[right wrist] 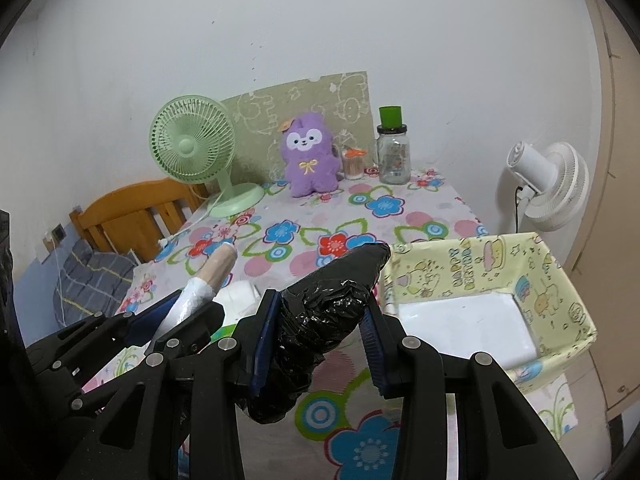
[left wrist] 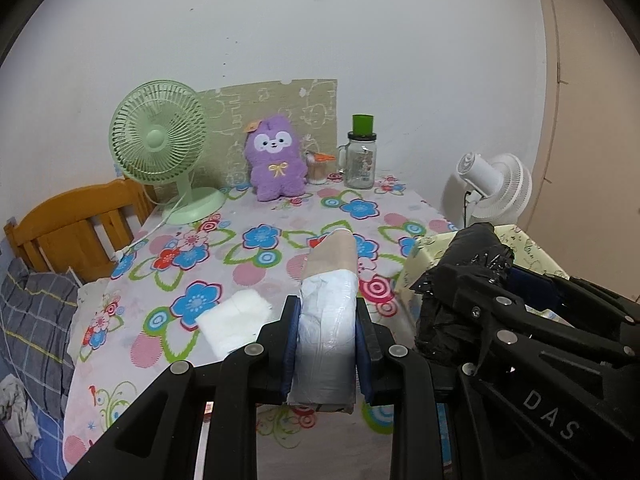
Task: Organize soft objects
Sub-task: 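Carry the white roll and black bundle with both tools over the yellow-green box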
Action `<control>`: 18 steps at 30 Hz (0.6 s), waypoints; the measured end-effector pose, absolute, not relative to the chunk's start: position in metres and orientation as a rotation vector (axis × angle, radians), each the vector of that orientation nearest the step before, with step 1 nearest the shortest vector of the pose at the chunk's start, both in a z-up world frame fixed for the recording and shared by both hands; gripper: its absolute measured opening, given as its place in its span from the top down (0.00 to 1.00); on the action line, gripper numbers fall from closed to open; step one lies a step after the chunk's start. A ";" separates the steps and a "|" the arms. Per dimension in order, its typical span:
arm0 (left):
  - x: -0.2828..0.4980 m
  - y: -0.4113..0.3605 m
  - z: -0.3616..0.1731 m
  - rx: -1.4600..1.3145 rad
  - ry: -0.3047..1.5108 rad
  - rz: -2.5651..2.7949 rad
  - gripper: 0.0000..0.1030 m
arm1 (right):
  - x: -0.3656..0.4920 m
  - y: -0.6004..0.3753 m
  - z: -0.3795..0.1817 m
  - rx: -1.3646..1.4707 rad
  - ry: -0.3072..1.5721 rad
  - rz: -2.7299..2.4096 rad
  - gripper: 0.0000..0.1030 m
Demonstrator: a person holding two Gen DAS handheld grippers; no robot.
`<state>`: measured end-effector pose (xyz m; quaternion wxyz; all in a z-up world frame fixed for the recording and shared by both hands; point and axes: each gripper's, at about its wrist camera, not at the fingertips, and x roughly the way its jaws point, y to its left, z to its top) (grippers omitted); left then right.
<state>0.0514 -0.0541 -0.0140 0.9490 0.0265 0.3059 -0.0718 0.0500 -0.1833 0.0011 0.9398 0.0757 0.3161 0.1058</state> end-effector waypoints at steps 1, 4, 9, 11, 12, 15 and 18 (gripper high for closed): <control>0.052 -0.057 -0.013 0.052 0.624 -0.151 0.76 | 0.050 -0.183 0.000 0.154 0.644 0.216 0.59; 0.053 -0.065 -0.009 0.056 0.622 -0.154 0.76 | 0.049 -0.192 0.005 0.159 0.640 0.219 0.59; 0.054 -0.082 -0.002 0.071 0.615 -0.167 0.76 | 0.050 -0.210 0.013 0.162 0.631 0.210 0.59; 0.055 -0.090 0.001 0.076 0.614 -0.183 0.76 | 0.051 -0.217 0.014 0.164 0.629 0.202 0.59; 0.056 -0.094 0.002 0.080 0.614 -0.192 0.76 | 0.051 -0.220 0.015 0.165 0.629 0.196 0.59; 0.057 -0.107 0.003 0.095 0.613 -0.218 0.76 | 0.051 -0.231 0.015 0.167 0.627 0.176 0.59; 0.060 -0.119 0.003 0.104 0.612 -0.238 0.76 | 0.052 -0.243 0.013 0.175 0.629 0.157 0.59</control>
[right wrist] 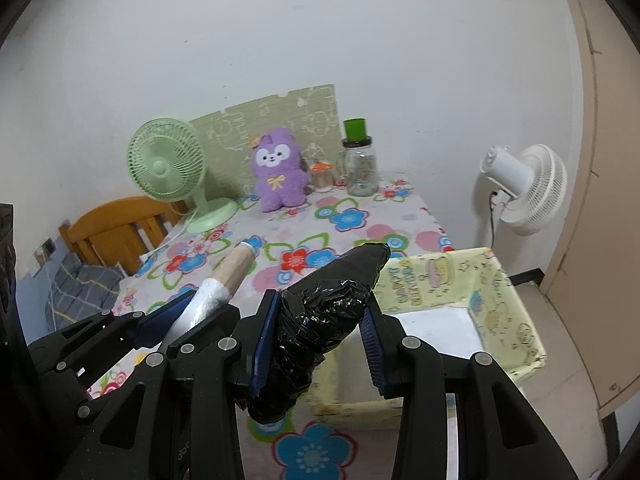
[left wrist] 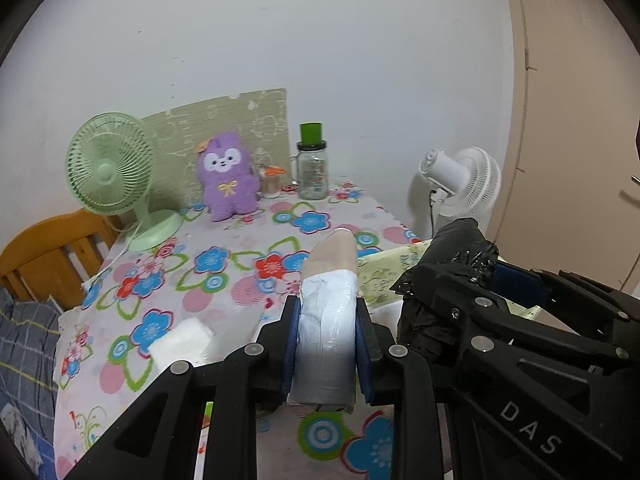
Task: Organize soft objects
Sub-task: 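Carry the white roll and black bundle with both tools over the yellow-green box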
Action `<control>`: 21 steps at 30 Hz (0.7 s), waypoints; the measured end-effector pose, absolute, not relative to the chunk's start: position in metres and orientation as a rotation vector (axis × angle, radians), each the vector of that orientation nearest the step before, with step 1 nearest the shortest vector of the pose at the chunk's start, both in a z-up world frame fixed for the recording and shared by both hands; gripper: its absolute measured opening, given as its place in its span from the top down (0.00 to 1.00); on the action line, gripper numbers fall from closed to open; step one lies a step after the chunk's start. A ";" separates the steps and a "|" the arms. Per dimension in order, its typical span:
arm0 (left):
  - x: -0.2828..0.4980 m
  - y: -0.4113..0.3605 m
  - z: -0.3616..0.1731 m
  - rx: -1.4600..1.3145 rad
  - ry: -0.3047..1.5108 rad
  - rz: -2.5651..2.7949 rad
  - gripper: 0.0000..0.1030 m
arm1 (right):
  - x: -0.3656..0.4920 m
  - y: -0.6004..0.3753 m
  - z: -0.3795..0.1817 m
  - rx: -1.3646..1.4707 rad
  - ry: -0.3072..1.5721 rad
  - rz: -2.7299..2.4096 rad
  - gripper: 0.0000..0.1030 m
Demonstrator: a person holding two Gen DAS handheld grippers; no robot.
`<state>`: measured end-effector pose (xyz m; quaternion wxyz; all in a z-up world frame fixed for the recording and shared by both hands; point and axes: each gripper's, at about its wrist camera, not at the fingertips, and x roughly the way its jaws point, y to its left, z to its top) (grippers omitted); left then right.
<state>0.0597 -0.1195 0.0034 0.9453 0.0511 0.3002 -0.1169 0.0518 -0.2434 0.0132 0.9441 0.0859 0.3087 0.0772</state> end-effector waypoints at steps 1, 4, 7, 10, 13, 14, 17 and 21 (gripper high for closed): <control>0.061 -0.122 0.003 0.106 0.612 -0.243 0.76 | 0.053 -0.248 0.012 0.177 0.632 0.149 0.59; 0.066 -0.134 0.001 0.112 0.620 -0.263 0.76 | 0.055 -0.258 0.010 0.179 0.640 0.132 0.59; 0.071 -0.145 -0.002 0.115 0.629 -0.282 0.76 | 0.059 -0.268 0.007 0.181 0.647 0.115 0.59; 0.077 -0.154 -0.005 0.119 0.637 -0.295 0.76 | 0.063 -0.278 0.002 0.183 0.654 0.102 0.59; 0.083 -0.164 -0.009 0.124 0.648 -0.303 0.76 | 0.067 -0.286 -0.002 0.187 0.661 0.097 0.59; 0.085 -0.167 -0.010 0.124 0.651 -0.305 0.76 | 0.069 -0.290 -0.004 0.185 0.665 0.095 0.59; 0.092 -0.175 -0.016 0.125 0.668 -0.308 0.76 | 0.075 -0.297 -0.009 0.183 0.678 0.088 0.59; 0.099 -0.185 -0.023 0.128 0.691 -0.314 0.76 | 0.084 -0.306 -0.015 0.181 0.693 0.079 0.59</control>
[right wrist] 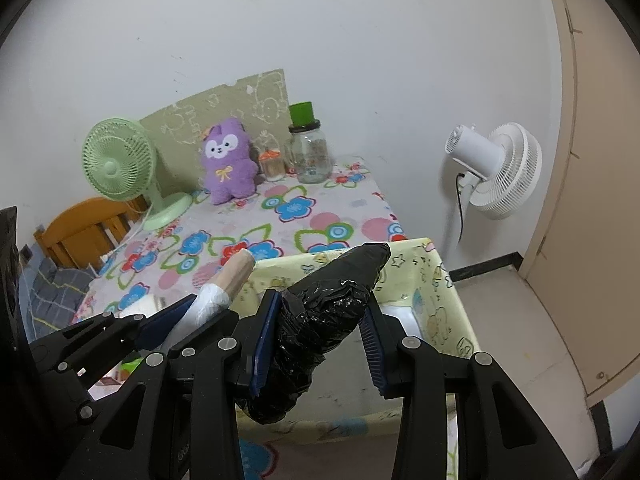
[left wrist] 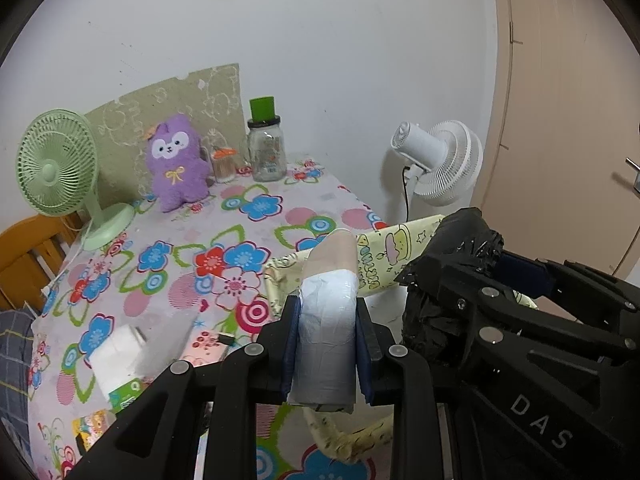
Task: Organize soft objects
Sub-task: 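Carry the white roll and black bundle with both tools over the yellow-green box, then open both tools to drop the white roll and black bundle into the box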
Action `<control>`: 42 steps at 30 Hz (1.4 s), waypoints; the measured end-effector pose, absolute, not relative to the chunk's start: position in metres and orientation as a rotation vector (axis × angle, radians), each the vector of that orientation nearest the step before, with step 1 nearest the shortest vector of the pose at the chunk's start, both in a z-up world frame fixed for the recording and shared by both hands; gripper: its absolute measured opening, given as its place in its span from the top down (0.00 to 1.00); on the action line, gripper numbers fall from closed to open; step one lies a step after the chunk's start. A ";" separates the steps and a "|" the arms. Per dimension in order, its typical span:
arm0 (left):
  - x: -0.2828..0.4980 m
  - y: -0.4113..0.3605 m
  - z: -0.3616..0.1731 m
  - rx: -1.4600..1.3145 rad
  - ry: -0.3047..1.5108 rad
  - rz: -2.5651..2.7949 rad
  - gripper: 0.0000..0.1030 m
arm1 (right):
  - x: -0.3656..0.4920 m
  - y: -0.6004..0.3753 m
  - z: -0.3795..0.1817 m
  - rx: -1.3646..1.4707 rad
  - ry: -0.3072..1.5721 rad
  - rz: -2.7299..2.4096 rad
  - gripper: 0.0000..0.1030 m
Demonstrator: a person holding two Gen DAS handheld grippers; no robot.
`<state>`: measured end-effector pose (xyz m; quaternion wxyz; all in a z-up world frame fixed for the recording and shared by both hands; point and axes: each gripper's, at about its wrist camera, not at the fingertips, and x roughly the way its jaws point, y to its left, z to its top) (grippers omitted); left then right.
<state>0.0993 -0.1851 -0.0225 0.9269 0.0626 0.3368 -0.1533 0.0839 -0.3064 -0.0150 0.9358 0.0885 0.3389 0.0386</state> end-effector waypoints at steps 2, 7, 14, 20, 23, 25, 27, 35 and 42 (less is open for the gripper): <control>0.103 -0.190 -0.025 0.131 0.701 -0.317 0.76 | 0.088 -0.310 -0.018 0.181 0.703 0.075 0.59; 0.112 -0.201 -0.031 0.134 0.727 -0.334 0.75 | 0.096 -0.316 -0.023 0.170 0.722 0.060 0.58; 0.121 -0.204 -0.039 0.132 0.761 -0.320 0.43 | 0.106 -0.318 -0.032 0.153 0.758 0.048 0.48; 0.120 -0.203 -0.037 0.155 0.740 -0.290 0.22 | 0.105 -0.318 -0.034 0.157 0.744 0.034 0.28; 0.119 -0.201 -0.037 0.154 0.742 -0.285 0.21 | 0.105 -0.318 -0.034 0.155 0.747 0.026 0.25; 0.119 -0.200 -0.038 0.153 0.744 -0.286 0.20 | 0.104 -0.317 -0.034 0.155 0.749 0.022 0.24; 0.118 -0.199 -0.038 0.156 0.745 -0.282 0.17 | 0.103 -0.316 -0.034 0.159 0.750 0.020 0.23; 0.111 -0.193 -0.036 0.166 0.736 -0.269 0.15 | 0.097 -0.311 -0.031 0.159 0.746 0.005 0.16; 0.104 -0.183 -0.032 0.165 0.723 -0.259 0.11 | 0.092 -0.301 -0.027 0.151 0.733 0.002 0.11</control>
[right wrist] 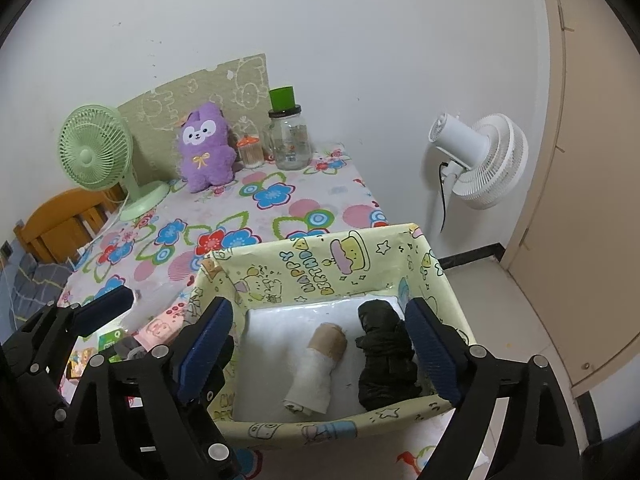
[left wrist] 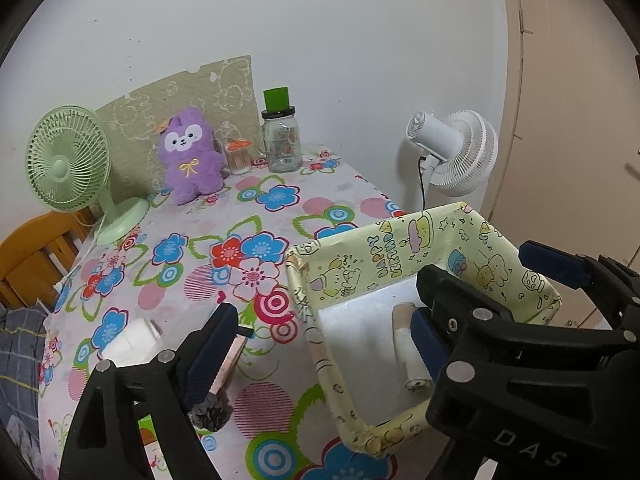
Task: Organize soft objects
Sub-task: 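Open both tools to drop the white roll and black bundle into the box, then move both open tools back over the remaining items on the table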
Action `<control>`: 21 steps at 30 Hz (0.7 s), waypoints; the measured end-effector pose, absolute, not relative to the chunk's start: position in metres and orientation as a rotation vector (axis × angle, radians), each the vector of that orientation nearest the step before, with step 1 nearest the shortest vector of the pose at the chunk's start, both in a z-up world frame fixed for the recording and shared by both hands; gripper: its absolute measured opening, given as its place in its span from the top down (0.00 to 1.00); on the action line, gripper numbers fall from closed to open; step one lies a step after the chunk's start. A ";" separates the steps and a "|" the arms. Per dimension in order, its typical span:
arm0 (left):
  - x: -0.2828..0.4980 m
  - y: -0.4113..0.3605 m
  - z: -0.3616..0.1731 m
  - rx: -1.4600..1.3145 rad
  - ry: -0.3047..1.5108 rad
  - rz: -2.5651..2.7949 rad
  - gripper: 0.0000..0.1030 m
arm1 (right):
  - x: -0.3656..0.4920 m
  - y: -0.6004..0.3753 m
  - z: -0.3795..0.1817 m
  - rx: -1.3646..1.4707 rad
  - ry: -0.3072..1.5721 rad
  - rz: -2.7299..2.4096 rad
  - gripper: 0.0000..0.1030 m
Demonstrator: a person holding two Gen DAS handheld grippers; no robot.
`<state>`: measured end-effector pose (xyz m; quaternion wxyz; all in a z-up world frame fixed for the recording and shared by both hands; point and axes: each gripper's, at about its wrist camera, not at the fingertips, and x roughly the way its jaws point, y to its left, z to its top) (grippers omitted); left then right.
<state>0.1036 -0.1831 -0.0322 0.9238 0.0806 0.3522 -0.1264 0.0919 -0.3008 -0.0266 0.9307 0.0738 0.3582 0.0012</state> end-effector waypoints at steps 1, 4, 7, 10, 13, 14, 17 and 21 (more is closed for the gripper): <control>0.103 -0.182 -0.031 0.165 0.721 -0.257 0.10 | 0.091 -0.299 -0.026 0.151 0.729 0.003 0.11; 0.100 -0.176 -0.029 0.159 0.710 -0.250 0.07 | 0.087 -0.294 -0.024 0.151 0.721 0.003 0.09; 0.097 -0.170 -0.027 0.160 0.698 -0.232 0.06 | 0.084 -0.288 -0.021 0.144 0.713 0.001 0.09; 0.095 -0.164 -0.026 0.160 0.690 -0.223 0.05 | 0.081 -0.283 -0.018 0.139 0.706 0.002 0.09; 0.092 -0.157 -0.024 0.151 0.683 -0.223 0.04 | 0.077 -0.276 -0.014 0.131 0.695 0.003 0.09; 0.091 -0.155 -0.023 0.150 0.680 -0.221 0.04 | 0.076 -0.274 -0.013 0.129 0.691 0.004 0.09; 0.086 -0.148 -0.020 0.145 0.670 -0.219 0.04 | 0.073 -0.268 -0.010 0.125 0.682 0.005 0.08; 0.080 -0.139 -0.018 0.141 0.660 -0.212 0.03 | 0.067 -0.258 -0.006 0.116 0.669 0.008 0.08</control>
